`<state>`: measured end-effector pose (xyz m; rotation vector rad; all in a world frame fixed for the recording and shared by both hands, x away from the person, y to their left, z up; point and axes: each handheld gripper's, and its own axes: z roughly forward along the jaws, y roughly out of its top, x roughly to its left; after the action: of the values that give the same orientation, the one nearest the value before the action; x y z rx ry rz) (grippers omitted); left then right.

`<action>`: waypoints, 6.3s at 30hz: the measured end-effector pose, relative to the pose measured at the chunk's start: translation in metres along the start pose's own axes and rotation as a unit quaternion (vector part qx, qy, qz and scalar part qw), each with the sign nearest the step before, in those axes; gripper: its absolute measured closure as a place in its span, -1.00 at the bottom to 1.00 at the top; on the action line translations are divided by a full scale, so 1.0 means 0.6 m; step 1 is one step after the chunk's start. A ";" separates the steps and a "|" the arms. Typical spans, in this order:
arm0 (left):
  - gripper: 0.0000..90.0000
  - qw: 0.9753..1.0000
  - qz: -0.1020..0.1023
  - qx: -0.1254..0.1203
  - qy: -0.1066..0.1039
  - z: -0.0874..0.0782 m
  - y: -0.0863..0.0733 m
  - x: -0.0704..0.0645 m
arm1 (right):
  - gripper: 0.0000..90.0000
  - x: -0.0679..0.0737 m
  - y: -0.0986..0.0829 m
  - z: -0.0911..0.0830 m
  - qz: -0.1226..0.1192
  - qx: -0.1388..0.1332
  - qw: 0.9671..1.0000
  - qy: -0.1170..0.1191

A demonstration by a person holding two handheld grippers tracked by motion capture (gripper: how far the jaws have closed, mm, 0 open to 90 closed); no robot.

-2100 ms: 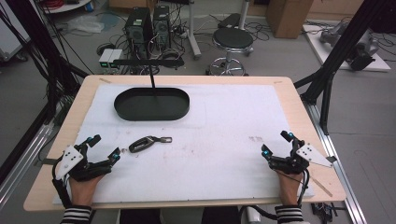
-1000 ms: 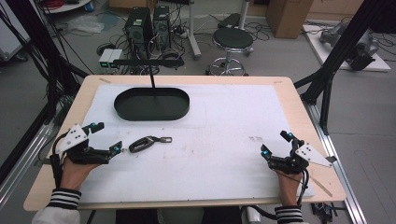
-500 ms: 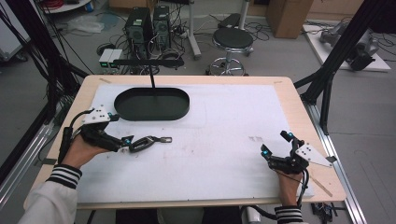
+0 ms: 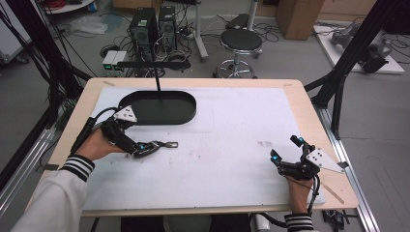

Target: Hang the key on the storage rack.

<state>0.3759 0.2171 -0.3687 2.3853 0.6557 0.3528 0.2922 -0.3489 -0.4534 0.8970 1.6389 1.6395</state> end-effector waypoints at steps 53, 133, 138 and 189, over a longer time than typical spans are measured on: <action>-0.37 0.981 0.004 0.187 -0.043 0.098 0.014 -0.008 | -0.95 -0.002 0.000 0.000 -0.001 -0.001 1.000 -0.001; 0.08 0.965 -0.199 -0.099 0.136 -0.112 0.031 0.148 | -0.95 -0.001 0.000 -0.001 0.002 -0.004 1.000 -0.002; 0.08 0.962 -0.206 -0.107 0.147 -0.123 0.041 0.158 | -0.95 -0.002 0.000 0.000 0.000 -0.004 1.000 -0.002; 0.08 0.947 -0.229 -0.115 0.195 -0.130 0.104 0.237 | -0.95 -0.002 0.000 -0.001 0.002 -0.003 1.000 -0.002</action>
<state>0.4873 0.2905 -0.2573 1.8797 1.2465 0.6622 0.2925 -0.3505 -0.4535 0.8997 1.6299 1.6438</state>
